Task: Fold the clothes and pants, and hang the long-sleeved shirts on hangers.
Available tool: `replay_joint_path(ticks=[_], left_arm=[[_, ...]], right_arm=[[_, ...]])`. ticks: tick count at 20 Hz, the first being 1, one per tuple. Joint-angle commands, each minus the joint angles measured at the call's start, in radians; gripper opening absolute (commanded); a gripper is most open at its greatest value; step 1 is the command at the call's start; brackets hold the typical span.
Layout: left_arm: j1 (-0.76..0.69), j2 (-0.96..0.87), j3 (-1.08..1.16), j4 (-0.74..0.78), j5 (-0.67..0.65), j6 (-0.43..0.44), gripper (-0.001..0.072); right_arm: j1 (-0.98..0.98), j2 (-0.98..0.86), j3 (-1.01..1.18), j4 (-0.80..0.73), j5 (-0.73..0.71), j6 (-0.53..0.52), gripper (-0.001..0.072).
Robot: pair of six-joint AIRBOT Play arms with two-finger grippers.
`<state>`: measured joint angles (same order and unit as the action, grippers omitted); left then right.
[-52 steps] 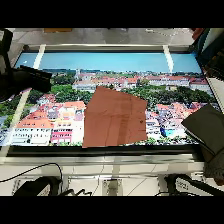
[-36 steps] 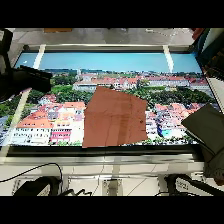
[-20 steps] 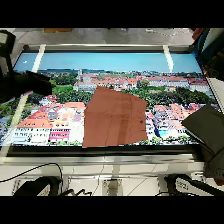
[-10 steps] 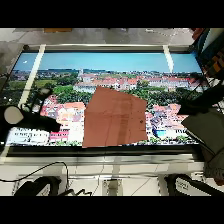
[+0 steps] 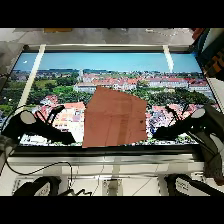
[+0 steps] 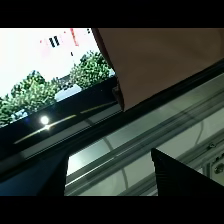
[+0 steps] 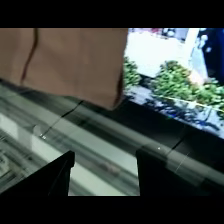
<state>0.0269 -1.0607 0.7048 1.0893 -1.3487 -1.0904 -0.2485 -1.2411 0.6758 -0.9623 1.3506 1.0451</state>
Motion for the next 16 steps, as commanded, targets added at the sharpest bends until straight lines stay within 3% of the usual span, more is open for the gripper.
replay_joint_path(ticks=[1,6,12,16], left_arm=[[0.006,-0.104,-0.008,-0.033,0.002,0.015,0.0587],[0.006,-0.235,-0.008,-0.182,0.048,0.087,0.0587],[0.028,-0.303,-0.008,-0.186,0.122,0.135,0.0585],[0.031,-0.362,-0.008,-0.284,0.142,0.175,0.0585]], right_arm=[[0.0,-0.015,-0.085,0.037,-0.165,-0.006,0.044],[0.0,-0.11,-0.082,0.181,-0.192,-0.043,0.044],[0.0,-0.193,-0.082,0.27,-0.188,-0.077,0.0438],[0.007,-0.193,-0.082,0.291,-0.182,-0.105,0.0374]])
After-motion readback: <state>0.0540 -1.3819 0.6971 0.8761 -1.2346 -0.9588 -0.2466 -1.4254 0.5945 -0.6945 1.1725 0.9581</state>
